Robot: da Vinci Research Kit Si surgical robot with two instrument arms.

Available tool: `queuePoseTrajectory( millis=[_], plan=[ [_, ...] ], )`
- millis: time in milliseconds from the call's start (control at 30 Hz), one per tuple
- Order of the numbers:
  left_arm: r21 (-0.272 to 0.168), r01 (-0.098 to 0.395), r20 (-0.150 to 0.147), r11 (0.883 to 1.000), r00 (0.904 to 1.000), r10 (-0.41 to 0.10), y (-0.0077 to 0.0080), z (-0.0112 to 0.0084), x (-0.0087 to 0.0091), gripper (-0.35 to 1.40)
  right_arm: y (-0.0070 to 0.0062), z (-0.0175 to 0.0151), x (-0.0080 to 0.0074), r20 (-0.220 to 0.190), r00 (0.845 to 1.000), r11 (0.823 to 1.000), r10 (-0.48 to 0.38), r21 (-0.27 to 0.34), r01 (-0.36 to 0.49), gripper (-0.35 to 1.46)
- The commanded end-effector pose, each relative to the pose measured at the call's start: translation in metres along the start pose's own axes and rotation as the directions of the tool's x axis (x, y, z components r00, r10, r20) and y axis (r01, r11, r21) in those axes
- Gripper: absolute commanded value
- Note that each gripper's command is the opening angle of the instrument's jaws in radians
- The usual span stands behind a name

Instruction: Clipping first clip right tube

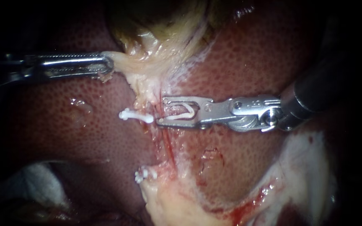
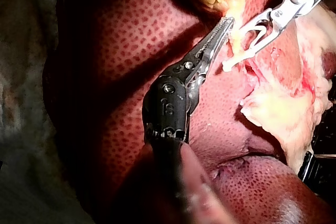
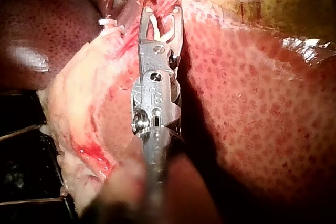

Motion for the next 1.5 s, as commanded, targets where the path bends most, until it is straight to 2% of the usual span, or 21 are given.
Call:
queuePoseTrajectory(
  millis=[33, 600, 800, 933, 1067, 1267, 1500],
  plan=[
    [0.0, 0.0, 0.0, 1.0, 1.0, 0.0, 0.0, 0.0, 0.0, -0.35, 0.0, 0.0, 0.0, 0.0, 1.0, 1.0, 0.0, 0.001, 0.0, 0.29],
    [-0.001, 0.0, 0.0, 1.0, 1.0, 0.0, 0.0, -0.0001, 0.0, -0.35, -0.0002, -0.0005, -0.0001, -0.001, 1.0, 1.0, 0.005, 0.007, -0.005, 0.34],
    [-0.001, 0.0, 0.0, 1.0, 1.0, 0.0, -0.0001, -0.0001, -0.0001, -0.35, -0.0003, -0.0021, 0.0008, -0.002, 1.0, 1.0, 0.011, 0.016, -0.011, 0.37],
    [-0.001, -0.001, 0.0, 1.0, 1.0, 0.001, -0.0001, -0.0002, -0.0001, -0.35, -0.0003, -0.0035, 0.0019, -0.02, 0.999, 0.998, 0.043, 0.049, -0.042, 0.41],
    [-0.002, -0.001, 0.0, 1.0, 1.0, 0.001, -0.0001, -0.0002, -0.0001, -0.35, -0.0007, -0.0041, 0.0023, -0.04, 0.994, 0.989, 0.098, 0.111, -0.093, 0.45],
    [-0.002, -0.001, 0.0, 1.0, 1.0, 0.001, -0.0001, -0.0002, -0.0001, -0.35, -0.0024, -0.0035, 0.0012, -0.026, 0.98, 0.961, 0.195, 0.204, -0.186, 0.46],
    [-0.001, 0.0, 0.0, 1.0, 1.0, 0.0, -0.0001, -0.0002, -0.0001, -0.35, -0.003, -0.0017, -0.0011, 0.0, 0.967, 0.942, 0.254, 0.228, -0.247, 0.46]
  ],
)
